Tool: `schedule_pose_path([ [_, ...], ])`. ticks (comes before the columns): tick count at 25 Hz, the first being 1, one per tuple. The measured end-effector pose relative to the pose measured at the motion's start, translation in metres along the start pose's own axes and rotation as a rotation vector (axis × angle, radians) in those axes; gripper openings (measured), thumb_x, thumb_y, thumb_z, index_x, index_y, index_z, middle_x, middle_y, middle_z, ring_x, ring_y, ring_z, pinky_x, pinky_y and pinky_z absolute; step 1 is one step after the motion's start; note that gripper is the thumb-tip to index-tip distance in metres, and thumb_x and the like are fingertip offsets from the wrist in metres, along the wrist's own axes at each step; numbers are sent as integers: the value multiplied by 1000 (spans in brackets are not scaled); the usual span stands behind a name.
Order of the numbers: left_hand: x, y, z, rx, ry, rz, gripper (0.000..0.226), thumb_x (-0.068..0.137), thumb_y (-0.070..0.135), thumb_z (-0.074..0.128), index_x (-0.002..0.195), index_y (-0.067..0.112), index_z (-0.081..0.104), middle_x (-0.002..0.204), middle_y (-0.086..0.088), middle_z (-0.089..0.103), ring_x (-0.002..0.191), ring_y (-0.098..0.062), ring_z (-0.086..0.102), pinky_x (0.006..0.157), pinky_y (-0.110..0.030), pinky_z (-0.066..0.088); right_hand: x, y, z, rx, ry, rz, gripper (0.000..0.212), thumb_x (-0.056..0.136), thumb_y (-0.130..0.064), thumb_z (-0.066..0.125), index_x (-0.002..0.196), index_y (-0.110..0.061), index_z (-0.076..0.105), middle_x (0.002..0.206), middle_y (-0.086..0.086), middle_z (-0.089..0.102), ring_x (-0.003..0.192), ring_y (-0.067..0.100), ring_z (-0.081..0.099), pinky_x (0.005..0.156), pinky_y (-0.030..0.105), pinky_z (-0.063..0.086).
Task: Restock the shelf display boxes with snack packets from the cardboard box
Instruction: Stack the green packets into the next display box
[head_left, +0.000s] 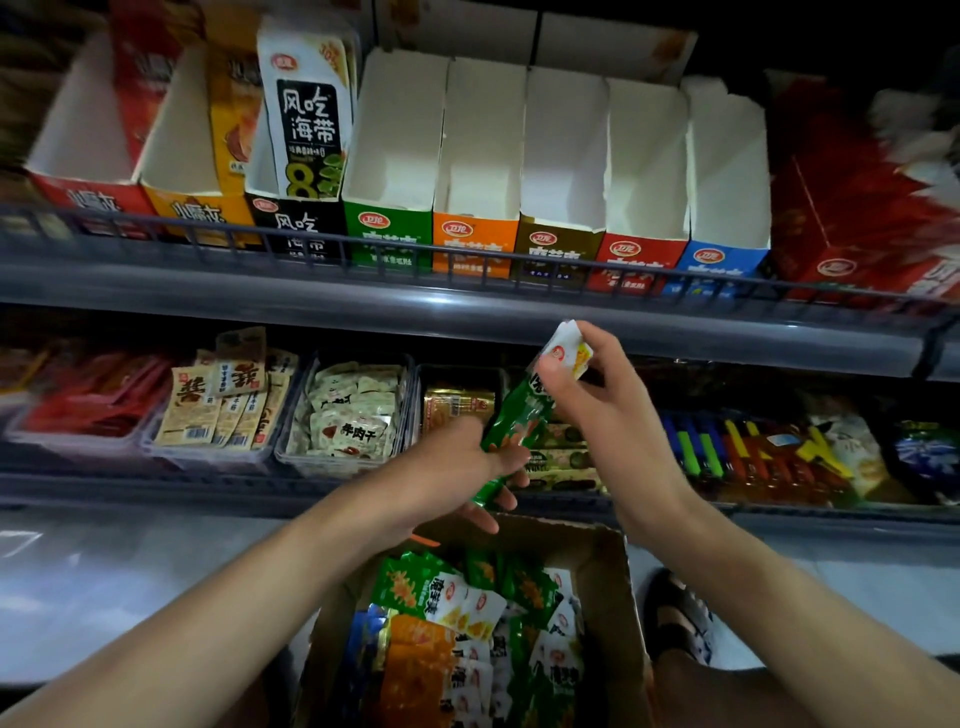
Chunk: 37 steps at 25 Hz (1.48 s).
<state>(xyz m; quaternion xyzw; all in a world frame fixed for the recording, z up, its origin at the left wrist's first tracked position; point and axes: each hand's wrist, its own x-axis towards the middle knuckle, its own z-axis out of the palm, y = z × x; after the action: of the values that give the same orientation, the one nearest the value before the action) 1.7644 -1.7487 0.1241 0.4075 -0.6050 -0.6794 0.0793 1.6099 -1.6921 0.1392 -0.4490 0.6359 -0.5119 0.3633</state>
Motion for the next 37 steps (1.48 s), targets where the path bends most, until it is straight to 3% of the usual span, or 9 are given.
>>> schedule_pose_path([
  [3,2,2,6,109,62,52,25,99,23,53,122,15,51,105,-8,64,88,-19,65,71,-36,58,-1,3,8,0,51,12,62,76,-71,63,130,-45,44,132,1,46,113,16,58,90,35,54],
  [7,4,3,8,191,101,90,29,98,24,54,125,15,51,106,-6,64,95,-22,67,74,-39,60,4,3,11,134,88,50,42,90,-44,63,128,-40,48,132,8,46,113,22,59,92,42,56],
  [10,3,6,6,155,96,56,31,96,24,59,126,16,52,108,-8,65,99,-23,66,77,-39,60,4,4,15,136,102,52,44,88,-44,66,128,-40,47,132,10,47,112,24,59,90,43,57],
  [15,3,5,3,253,133,96,29,94,30,60,121,21,54,102,-5,67,90,-21,66,71,-36,60,-1,2,24,138,110,27,68,67,-63,68,128,-46,43,130,6,47,114,23,58,90,41,57],
  [18,5,1,3,431,199,175,11,97,28,55,107,24,54,94,-8,68,82,-24,68,66,-40,60,-2,5,24,143,93,-6,57,83,-48,70,131,-43,40,126,6,51,113,21,58,88,32,55],
  [23,8,-1,1,523,200,139,15,98,27,54,109,17,58,91,-8,68,79,-22,68,61,-39,61,-3,3,24,144,82,-2,47,93,-34,63,131,-43,38,124,2,52,108,14,59,74,19,52],
  [26,8,-1,0,445,125,100,13,99,23,53,107,13,56,94,-9,67,78,-22,67,62,-42,60,-4,3,23,117,61,48,50,93,-40,63,133,-46,35,131,4,46,114,15,55,78,20,49],
  [31,-6,17,-16,37,-36,85,16,97,16,56,109,6,60,96,-18,72,79,-28,69,59,-37,60,-1,-9,14,261,71,71,58,91,-27,66,141,-30,36,118,0,63,105,13,66,87,30,58],
  [37,-22,29,-33,-147,-180,86,24,94,17,59,114,4,61,96,-17,72,83,-31,70,55,-32,58,4,-19,0,361,-87,92,32,91,-15,62,121,-3,62,111,14,72,99,25,70,85,34,57],
])
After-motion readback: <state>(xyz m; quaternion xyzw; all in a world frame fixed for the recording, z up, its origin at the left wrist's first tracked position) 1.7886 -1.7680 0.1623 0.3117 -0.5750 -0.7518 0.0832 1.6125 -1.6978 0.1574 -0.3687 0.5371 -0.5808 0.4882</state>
